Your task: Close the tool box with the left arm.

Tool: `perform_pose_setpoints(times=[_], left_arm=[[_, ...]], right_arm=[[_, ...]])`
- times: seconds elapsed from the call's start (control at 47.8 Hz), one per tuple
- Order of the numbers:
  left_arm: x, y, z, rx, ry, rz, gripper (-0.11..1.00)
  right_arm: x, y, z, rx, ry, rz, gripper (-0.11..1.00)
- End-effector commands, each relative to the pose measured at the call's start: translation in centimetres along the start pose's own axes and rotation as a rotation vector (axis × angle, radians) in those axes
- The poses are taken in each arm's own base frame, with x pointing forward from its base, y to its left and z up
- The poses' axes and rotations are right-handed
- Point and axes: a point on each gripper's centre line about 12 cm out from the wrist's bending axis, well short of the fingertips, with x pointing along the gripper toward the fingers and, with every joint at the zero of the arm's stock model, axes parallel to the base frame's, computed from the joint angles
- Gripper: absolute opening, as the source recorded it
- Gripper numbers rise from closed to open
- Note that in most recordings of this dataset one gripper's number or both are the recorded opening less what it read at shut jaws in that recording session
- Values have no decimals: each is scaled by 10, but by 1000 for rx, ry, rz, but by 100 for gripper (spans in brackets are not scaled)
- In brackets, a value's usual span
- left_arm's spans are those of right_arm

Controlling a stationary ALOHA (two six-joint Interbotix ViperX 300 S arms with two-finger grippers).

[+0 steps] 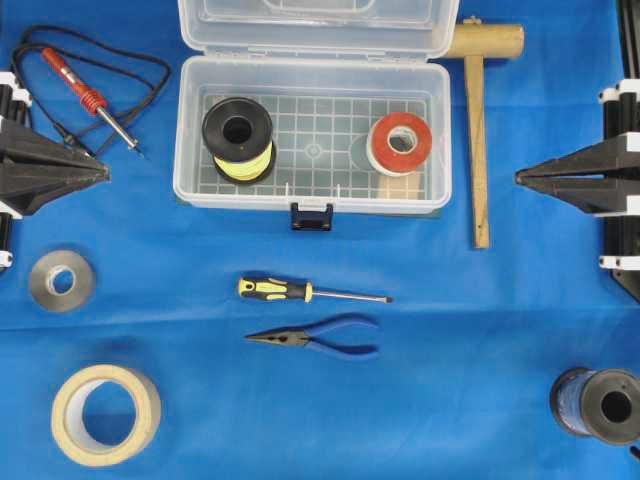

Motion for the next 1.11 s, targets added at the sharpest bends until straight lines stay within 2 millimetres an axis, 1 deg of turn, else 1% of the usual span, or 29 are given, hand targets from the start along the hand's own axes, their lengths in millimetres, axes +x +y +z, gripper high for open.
perform_pose_setpoints(times=[0.0, 0.125, 0.188, 0.293, 0.376, 0.481, 0.69, 0.732, 0.753, 0.815, 0.899, 1.003, 1.045, 1.087], left_arm=[[4, -1, 9, -12, -20, -2, 0], [6, -1, 15, -17, -21, -1, 0], [8, 0, 22, -18, -28, 4, 0], [10, 6, 31, -14, -31, 31, 0], [14, 14, 39, -9, -27, 71, 0], [21, 29, 47, 1, 2, 136, 0], [40, 75, 59, 4, 131, 315, 2], [45, 86, 60, 19, 165, 348, 7], [46, 88, 61, 24, 169, 353, 11], [54, 103, 62, 53, 209, 392, 26], [64, 120, 61, 104, 246, 425, 53], [78, 145, 57, 164, 299, 465, 82], [85, 155, 54, 168, 322, 480, 89], [91, 166, 52, 166, 341, 496, 90]], right_arm=[[4, -1, 16, 7, -41, -5, 0], [7, -1, 22, 9, -6, -5, 0], [8, -1, 24, 9, 14, -7, 0], [9, -2, 24, 9, 35, -8, 0], [8, -3, 22, 7, 46, -13, 0], [10, -4, 19, 7, 61, -19, 0], [12, -7, 13, 7, 92, -31, 0], [12, -7, 12, 7, 100, -34, 0], [12, -8, 12, 6, 104, -35, 0], [12, -8, 10, 6, 115, -35, 0], [12, -8, 8, 6, 132, -35, 0], [12, -8, 5, 6, 146, -37, 0], [13, -8, 4, 6, 153, -35, 0], [13, -8, 2, 8, 161, -37, 0]])
